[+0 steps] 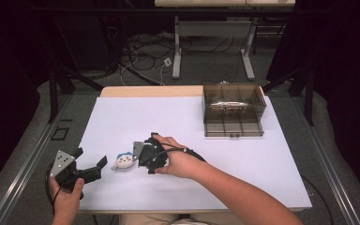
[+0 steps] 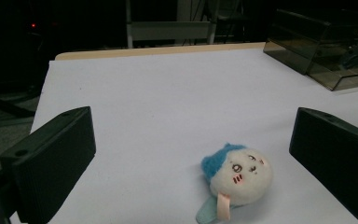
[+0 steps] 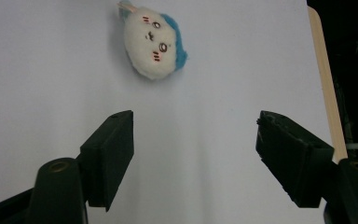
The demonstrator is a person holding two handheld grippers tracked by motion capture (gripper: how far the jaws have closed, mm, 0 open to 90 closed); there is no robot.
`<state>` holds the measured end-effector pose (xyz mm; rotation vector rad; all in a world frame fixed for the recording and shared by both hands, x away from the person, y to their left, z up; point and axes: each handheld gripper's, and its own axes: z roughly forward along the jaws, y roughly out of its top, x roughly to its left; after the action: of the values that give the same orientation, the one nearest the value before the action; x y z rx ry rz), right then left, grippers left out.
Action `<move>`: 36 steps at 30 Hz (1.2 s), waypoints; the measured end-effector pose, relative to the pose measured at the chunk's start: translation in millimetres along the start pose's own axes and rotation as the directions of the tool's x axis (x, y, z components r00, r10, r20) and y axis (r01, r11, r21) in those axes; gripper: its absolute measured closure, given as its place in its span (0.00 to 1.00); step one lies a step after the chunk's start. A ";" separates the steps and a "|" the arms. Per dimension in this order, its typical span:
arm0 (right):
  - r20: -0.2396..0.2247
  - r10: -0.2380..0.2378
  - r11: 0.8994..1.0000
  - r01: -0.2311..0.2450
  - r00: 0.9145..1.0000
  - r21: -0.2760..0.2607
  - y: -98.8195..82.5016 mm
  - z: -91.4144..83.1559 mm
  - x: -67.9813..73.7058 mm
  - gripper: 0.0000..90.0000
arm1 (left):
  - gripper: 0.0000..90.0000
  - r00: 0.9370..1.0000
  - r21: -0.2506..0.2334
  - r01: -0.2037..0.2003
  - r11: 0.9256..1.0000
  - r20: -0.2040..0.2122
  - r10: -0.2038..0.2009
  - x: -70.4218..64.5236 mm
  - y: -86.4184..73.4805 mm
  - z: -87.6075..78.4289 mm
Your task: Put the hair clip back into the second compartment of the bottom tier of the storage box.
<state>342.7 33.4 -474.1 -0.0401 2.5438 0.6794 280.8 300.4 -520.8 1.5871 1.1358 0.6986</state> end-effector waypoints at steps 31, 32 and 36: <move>-0.089 -0.052 0.998 0.048 0.995 -0.046 26.0 57.4 7.4 0.34 | 0.00 1.000 0.003 0.000 1.000 -0.005 0.000 1.6 -0.7 2.5; -0.086 -0.063 0.997 0.059 0.994 -0.047 27.0 59.5 7.8 0.34 | 0.00 1.000 0.007 -0.001 1.000 -0.006 0.001 1.7 -0.7 2.6; -0.096 -0.074 0.996 0.070 0.993 -0.048 28.6 63.4 8.8 0.33 | 0.00 1.000 0.012 -0.003 1.000 -0.002 0.003 2.0 -0.7 2.6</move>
<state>360.0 89.3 -512.7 -0.1837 2.6058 0.7222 283.6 301.3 -522.5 1.5985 1.1410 0.6965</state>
